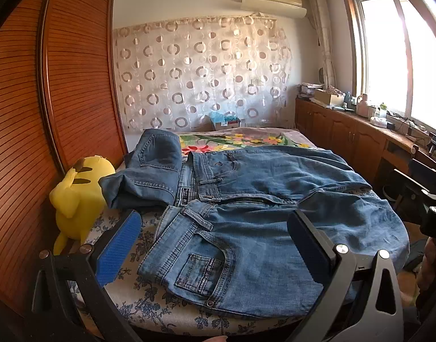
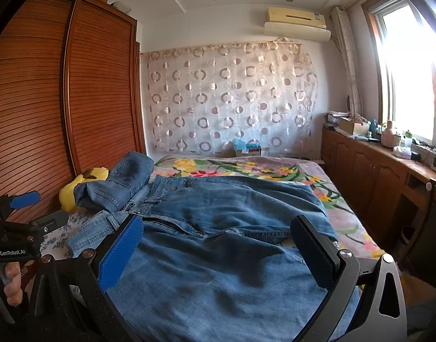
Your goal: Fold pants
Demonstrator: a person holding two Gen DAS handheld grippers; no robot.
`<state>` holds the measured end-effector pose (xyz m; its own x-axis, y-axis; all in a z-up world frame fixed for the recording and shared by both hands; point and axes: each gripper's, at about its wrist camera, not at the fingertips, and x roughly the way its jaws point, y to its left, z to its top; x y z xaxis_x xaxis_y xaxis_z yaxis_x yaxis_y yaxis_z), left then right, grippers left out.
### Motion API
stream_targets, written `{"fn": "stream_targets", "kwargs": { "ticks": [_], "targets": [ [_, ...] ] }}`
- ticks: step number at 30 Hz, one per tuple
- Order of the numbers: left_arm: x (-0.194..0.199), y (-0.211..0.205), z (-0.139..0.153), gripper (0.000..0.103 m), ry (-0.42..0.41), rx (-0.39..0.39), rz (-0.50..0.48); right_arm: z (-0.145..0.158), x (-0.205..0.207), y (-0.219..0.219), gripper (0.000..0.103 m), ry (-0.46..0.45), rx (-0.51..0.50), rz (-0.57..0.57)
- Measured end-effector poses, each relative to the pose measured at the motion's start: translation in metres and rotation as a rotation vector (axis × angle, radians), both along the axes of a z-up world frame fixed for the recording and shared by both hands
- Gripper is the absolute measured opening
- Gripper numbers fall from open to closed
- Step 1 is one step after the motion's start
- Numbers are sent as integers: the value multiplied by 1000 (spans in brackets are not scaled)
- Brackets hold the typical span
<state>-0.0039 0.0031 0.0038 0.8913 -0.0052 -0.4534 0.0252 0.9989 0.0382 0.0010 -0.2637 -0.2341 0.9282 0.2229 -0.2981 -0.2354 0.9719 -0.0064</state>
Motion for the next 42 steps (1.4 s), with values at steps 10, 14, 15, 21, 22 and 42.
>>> {"fn": "stream_targets", "kwargs": {
  "ticks": [10, 14, 15, 21, 22, 42],
  "targets": [
    [-1, 3, 7, 103, 0, -4, -4, 2, 0, -2, 103, 1, -2, 2],
    [-1, 2, 5, 103, -3, -5, -2, 2, 0, -2, 103, 0, -3, 1],
    [-1, 2, 5, 103, -3, -5, -2, 2, -1, -2, 103, -1, -3, 1],
    [-2, 2, 5, 103, -5, -4, -2, 2, 0, -2, 103, -2, -4, 1],
    [-2, 2, 5, 103, -5, -4, -2, 2, 0, -2, 103, -2, -3, 2],
    [-1, 3, 19, 103, -4, 5, -3, 5, -1, -3, 103, -9, -3, 3]
  ]
}}
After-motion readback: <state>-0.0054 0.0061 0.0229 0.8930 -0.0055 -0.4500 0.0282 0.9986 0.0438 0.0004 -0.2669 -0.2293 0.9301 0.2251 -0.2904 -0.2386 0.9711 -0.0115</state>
